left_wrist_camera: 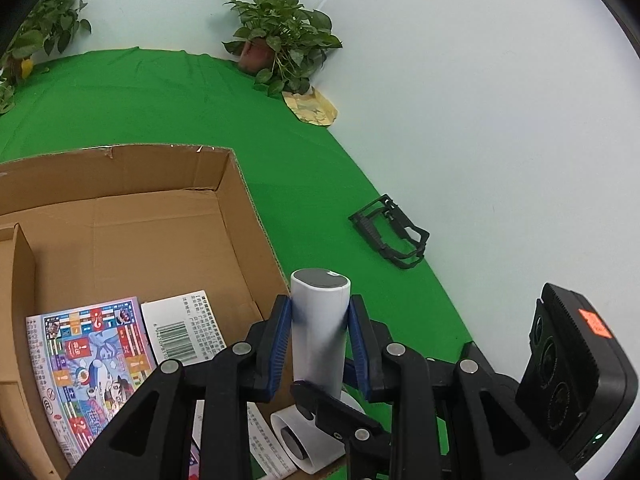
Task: Organize objects
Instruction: 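Lift the white fan with both grippers and carry it into the cardboard box, then open both grippers beside the white product box and withdraw them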
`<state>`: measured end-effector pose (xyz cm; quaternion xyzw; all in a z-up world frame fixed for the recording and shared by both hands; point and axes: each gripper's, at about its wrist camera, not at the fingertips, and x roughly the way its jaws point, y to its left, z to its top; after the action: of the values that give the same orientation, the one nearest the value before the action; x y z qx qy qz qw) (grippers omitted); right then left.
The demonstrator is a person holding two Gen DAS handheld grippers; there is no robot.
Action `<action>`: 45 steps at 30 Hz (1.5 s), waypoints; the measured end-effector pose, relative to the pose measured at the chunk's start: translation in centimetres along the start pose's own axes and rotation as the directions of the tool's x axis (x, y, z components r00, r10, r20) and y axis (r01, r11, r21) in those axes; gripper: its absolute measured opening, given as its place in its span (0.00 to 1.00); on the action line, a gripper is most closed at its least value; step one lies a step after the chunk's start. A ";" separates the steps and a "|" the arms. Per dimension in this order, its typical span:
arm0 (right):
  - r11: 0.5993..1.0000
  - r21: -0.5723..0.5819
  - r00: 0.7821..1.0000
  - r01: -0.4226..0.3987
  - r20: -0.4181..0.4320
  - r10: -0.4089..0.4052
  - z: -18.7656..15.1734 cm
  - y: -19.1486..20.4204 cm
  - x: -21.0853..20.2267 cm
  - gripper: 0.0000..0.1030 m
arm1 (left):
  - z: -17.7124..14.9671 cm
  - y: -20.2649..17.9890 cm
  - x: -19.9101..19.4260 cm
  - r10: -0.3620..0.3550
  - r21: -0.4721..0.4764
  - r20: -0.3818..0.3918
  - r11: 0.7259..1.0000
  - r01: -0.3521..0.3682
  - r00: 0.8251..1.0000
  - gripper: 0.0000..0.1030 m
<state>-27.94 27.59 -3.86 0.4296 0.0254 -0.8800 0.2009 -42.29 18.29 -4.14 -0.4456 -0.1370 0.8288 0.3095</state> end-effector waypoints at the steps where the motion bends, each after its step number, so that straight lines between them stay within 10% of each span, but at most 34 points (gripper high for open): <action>1: 1.000 0.003 1.000 0.002 -0.009 -0.002 0.0 -0.1 0.3 0.24 | 0.0 0.2 0.3 -0.001 -0.002 -0.006 1.000 0.001 1.000 0.25; 22: 0.999 0.039 0.993 0.002 -0.121 0.003 -1.1 -1.3 4.9 0.20 | -0.9 4.4 6.0 0.094 -0.113 -0.175 0.987 -0.115 0.980 0.26; 31: 0.999 0.035 0.994 0.034 -0.105 -0.031 -1.6 -1.2 4.0 0.21 | -2.5 3.8 -0.6 0.244 -0.023 -0.027 0.969 -0.245 0.969 0.41; 34: 1.000 0.015 1.000 0.018 -0.006 -0.018 -2.9 -0.7 1.2 0.54 | -4.4 1.5 -5.8 0.331 0.050 0.131 0.939 -0.340 0.934 0.68; 36: 0.999 0.019 0.997 0.032 0.064 -0.033 -4.2 -0.1 -0.7 1.00 | -6.6 -0.4 -9.6 0.404 0.084 0.267 0.895 -0.438 0.875 0.89; 39: 0.999 -0.009 0.986 0.053 0.159 -0.051 -6.6 1.2 -3.5 0.99 | -10.7 -3.2 -14.7 0.476 0.114 0.444 0.811 -0.574 0.759 1.00; 45: 0.996 0.019 0.966 0.092 0.241 -0.094 -9.4 3.6 -7.8 0.99 | -17.2 -5.2 -21.3 0.572 0.051 0.515 0.724 -0.688 0.639 1.00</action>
<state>-15.32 28.86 -3.35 0.3185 0.0174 -0.9343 0.1595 -17.39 7.93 2.67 -0.2117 0.0607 0.9754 0.0080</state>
